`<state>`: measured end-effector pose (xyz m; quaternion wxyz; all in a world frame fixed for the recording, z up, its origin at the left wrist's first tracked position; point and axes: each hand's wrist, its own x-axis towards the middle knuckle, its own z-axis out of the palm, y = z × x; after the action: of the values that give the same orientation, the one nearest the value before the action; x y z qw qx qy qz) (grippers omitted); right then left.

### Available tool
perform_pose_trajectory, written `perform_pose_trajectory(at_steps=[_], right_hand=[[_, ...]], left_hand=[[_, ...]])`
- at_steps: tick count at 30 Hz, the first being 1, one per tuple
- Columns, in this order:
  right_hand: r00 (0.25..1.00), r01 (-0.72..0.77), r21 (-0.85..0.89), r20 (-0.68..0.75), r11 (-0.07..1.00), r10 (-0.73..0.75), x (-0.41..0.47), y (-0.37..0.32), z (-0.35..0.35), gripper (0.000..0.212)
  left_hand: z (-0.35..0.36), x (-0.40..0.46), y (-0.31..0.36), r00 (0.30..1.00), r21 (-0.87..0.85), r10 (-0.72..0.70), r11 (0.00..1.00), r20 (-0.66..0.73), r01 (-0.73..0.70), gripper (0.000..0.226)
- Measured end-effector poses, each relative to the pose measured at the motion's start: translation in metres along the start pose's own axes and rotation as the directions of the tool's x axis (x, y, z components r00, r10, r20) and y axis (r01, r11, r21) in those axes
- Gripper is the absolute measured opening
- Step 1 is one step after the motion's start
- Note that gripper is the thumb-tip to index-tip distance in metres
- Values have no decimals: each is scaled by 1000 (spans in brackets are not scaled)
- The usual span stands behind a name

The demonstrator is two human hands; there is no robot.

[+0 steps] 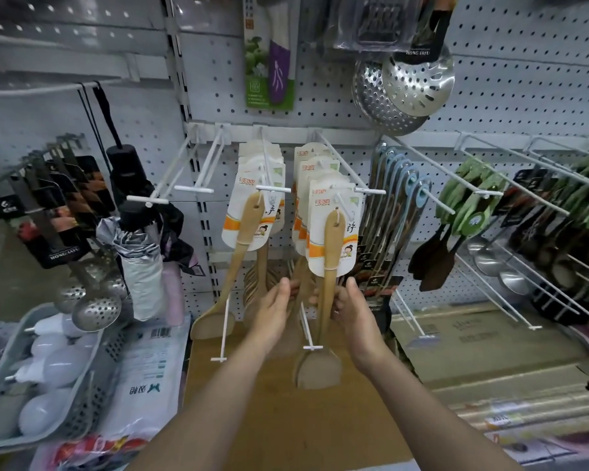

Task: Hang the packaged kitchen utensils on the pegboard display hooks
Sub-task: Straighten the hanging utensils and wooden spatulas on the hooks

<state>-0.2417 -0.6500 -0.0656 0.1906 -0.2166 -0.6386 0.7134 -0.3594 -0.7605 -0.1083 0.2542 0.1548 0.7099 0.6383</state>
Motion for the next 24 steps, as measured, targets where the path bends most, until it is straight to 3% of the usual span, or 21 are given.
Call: perform_pose_trajectory(at_steps=[5,7,10,24], right_hand=[[1000,-5,28,-24,1000,6,-17,4,-13,75],[999,2,15,-37,1000,-1,-22,5,-15,76],[999,2,-3,-52,1000,-2,-31,6,-14,78],[995,-13,95,-94,995,22,-67,3,4,71]], left_hand=[[2,-10,6,999,82,38,996,2,-38,41],[5,-18,15,997,68,72,995,-24,-71,20],[10,-24,16,992,49,115,992,-57,-113,9],[-13,-62,27,996,-92,86,992,-15,-87,5]])
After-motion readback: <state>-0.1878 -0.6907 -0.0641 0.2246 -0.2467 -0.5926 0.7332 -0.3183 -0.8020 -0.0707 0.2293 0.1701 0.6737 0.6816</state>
